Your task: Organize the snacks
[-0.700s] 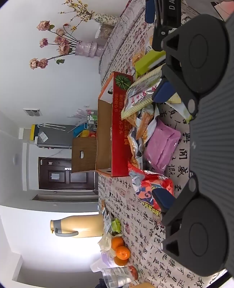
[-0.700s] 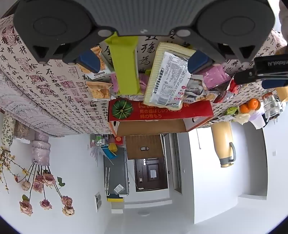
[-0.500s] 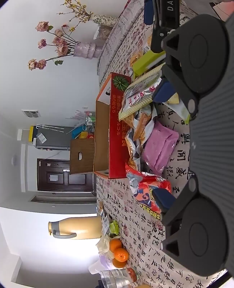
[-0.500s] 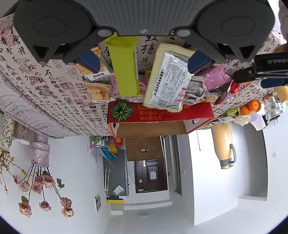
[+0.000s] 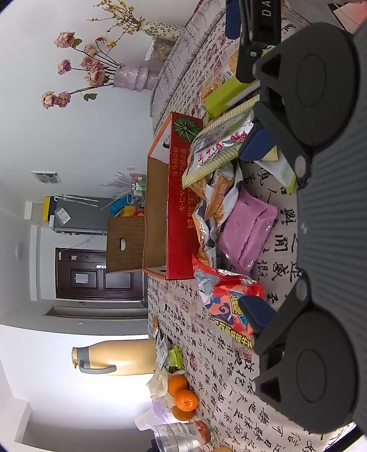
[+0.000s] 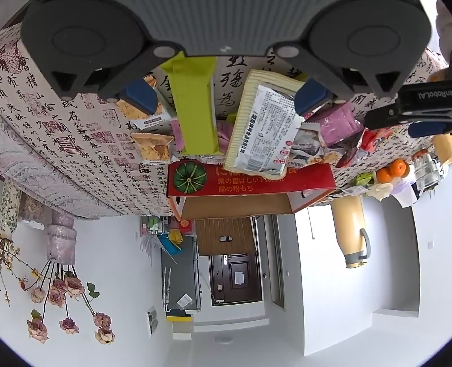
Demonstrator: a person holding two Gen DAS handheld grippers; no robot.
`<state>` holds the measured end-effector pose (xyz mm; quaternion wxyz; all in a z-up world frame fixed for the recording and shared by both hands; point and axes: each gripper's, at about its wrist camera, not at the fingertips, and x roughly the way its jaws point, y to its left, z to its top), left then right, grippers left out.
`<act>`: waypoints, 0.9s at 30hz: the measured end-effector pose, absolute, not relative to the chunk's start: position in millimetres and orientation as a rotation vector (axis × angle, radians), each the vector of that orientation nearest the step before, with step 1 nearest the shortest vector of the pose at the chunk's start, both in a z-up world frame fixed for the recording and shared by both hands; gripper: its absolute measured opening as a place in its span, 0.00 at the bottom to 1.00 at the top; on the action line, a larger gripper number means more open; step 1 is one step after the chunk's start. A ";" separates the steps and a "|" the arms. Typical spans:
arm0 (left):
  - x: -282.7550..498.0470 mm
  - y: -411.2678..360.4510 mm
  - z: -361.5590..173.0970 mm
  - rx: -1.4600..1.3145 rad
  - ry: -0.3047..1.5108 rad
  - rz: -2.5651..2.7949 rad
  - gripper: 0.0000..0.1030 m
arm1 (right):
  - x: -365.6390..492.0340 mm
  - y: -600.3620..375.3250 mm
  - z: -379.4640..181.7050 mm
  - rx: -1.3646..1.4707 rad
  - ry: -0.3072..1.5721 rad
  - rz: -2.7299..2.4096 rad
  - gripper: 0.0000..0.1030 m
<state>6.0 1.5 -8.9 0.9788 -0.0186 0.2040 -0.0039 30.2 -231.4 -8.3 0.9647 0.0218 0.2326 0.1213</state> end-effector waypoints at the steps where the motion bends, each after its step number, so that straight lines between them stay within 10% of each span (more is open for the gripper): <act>1: 6.1 1.7 -8.9 -0.038 0.411 -0.008 1.00 | 30.0 -231.4 -8.2 0.044 0.471 0.246 1.00; 27: 7.0 0.7 -9.0 -0.043 0.413 -0.012 1.00 | 30.5 -231.4 -8.5 0.044 0.474 0.246 1.00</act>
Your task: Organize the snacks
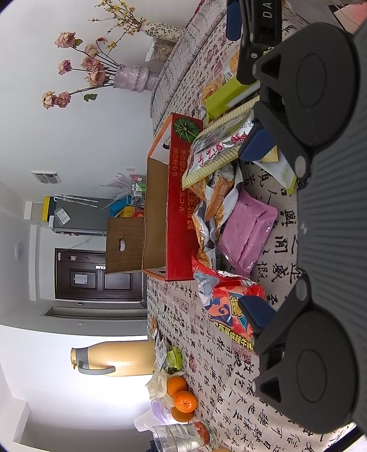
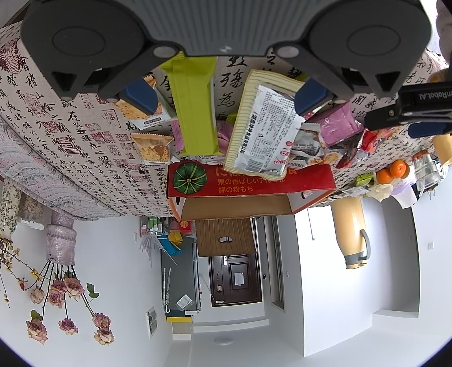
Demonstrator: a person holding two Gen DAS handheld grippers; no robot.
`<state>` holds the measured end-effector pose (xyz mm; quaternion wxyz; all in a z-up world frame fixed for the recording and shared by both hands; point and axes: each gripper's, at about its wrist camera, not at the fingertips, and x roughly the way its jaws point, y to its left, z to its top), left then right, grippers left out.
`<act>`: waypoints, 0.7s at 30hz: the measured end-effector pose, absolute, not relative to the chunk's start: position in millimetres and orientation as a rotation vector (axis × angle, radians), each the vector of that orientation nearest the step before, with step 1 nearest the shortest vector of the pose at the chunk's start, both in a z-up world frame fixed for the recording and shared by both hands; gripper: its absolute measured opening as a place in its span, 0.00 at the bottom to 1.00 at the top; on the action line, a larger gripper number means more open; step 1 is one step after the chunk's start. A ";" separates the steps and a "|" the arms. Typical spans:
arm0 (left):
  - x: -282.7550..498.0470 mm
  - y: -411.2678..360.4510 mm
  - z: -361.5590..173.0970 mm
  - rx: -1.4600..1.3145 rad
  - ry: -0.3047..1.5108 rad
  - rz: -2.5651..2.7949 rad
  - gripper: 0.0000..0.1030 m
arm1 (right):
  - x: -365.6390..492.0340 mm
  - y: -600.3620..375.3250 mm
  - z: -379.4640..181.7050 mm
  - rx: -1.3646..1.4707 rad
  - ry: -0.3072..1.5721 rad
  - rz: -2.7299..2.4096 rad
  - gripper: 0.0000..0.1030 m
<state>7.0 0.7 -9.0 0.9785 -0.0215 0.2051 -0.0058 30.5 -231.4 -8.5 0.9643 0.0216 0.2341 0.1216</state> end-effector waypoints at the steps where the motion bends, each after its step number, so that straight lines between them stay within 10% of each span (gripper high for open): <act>1: 7.0 0.5 -8.9 -0.044 0.413 -0.012 1.00 | 30.5 -231.3 -8.5 0.044 0.473 0.246 1.00; 21: 6.4 -0.3 -9.0 -0.042 0.413 -0.014 1.00 | 30.6 -231.4 -8.2 0.043 0.474 0.246 1.00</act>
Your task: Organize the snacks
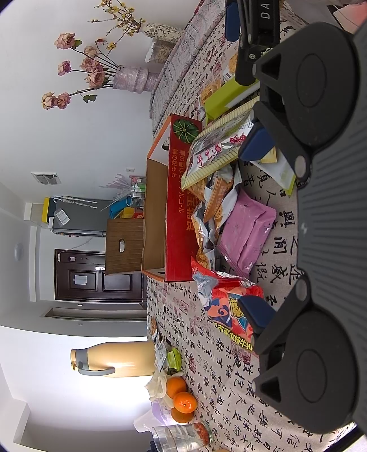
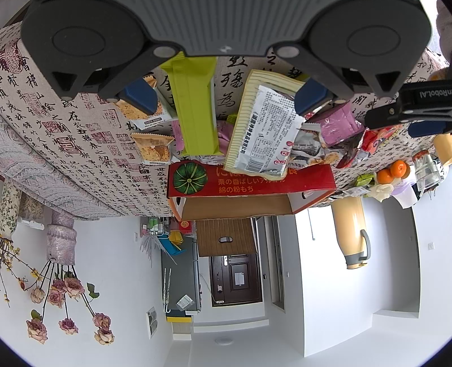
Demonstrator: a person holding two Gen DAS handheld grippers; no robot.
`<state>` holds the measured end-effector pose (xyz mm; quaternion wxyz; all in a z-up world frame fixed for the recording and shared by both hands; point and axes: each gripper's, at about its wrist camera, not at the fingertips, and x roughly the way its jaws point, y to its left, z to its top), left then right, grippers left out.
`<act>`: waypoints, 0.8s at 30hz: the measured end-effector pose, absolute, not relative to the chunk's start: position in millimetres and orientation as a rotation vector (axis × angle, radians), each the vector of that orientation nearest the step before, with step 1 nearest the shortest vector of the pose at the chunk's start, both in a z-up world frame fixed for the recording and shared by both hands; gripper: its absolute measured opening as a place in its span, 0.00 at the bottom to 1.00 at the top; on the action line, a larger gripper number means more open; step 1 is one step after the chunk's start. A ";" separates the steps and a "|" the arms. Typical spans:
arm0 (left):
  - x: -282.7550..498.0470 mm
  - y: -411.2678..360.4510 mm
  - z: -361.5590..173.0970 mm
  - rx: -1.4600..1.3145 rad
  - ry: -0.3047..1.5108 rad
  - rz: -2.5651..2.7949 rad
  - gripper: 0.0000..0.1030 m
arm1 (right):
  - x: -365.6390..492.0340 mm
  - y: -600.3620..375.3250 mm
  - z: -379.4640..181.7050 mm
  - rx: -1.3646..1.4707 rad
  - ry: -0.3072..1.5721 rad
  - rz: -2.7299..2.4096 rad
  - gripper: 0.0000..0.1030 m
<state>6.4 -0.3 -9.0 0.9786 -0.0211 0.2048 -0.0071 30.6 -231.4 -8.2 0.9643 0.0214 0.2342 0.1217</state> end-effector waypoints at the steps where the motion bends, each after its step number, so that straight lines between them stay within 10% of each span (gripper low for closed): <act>1: 6.4 -0.7 -8.9 -0.043 0.412 -0.015 1.00 | 30.6 -231.4 -8.2 0.043 0.474 0.246 1.00; 24: 5.9 -1.1 -9.9 -0.043 0.412 -0.018 1.00 | 32.1 -233.3 -9.4 0.036 0.477 0.242 1.00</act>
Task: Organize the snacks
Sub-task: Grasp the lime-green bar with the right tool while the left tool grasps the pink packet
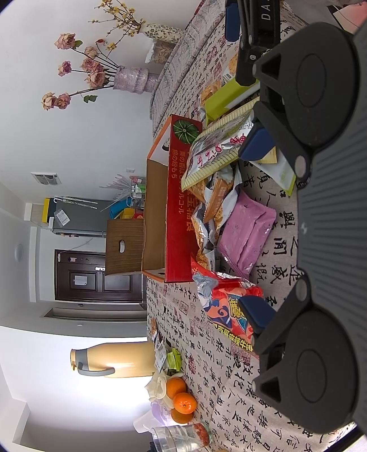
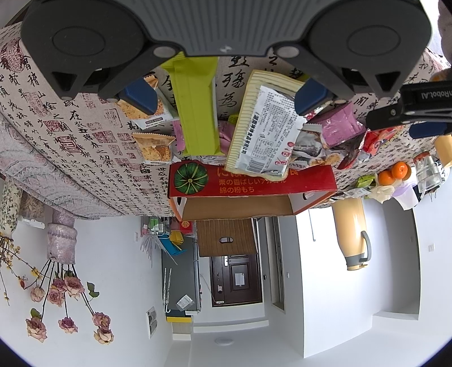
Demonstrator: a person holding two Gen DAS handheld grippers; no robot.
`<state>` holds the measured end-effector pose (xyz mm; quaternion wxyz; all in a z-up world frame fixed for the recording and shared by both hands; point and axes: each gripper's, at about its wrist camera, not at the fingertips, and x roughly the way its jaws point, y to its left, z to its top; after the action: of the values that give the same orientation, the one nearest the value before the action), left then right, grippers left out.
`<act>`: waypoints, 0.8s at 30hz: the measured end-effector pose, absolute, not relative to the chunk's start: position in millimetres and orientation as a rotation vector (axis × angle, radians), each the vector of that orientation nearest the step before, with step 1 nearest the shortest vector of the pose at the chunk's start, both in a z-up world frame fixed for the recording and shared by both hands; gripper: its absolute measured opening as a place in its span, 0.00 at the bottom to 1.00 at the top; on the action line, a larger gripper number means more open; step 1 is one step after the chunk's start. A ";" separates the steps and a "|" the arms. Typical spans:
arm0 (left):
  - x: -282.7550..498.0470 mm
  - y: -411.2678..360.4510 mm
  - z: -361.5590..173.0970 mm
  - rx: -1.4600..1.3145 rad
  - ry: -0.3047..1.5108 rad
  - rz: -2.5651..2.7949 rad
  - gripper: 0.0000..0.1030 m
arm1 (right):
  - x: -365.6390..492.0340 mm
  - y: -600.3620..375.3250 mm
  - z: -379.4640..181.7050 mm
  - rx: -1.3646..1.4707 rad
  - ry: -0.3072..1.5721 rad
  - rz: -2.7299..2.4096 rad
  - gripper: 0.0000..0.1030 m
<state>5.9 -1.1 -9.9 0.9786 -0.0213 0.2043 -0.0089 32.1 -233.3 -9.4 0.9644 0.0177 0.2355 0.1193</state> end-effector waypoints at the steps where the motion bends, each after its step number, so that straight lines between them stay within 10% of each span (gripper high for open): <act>1: 5.9 -1.6 -9.9 -0.043 0.411 -0.018 1.00 | 32.3 -233.4 -9.4 0.035 0.477 0.240 1.00; 11: 14.3 2.6 -11.2 -0.057 0.417 -0.014 1.00 | 47.3 -245.3 -9.6 0.013 0.498 0.216 0.99; 24: 31.7 5.6 -17.1 -0.053 0.443 0.002 1.00 | 99.0 -239.8 -25.8 -0.047 0.597 0.277 0.45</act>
<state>31.7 5.6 -17.1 0.9752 -0.0263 0.2196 0.0010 99.0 -239.8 -25.8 0.9461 -0.0232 0.2931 0.1360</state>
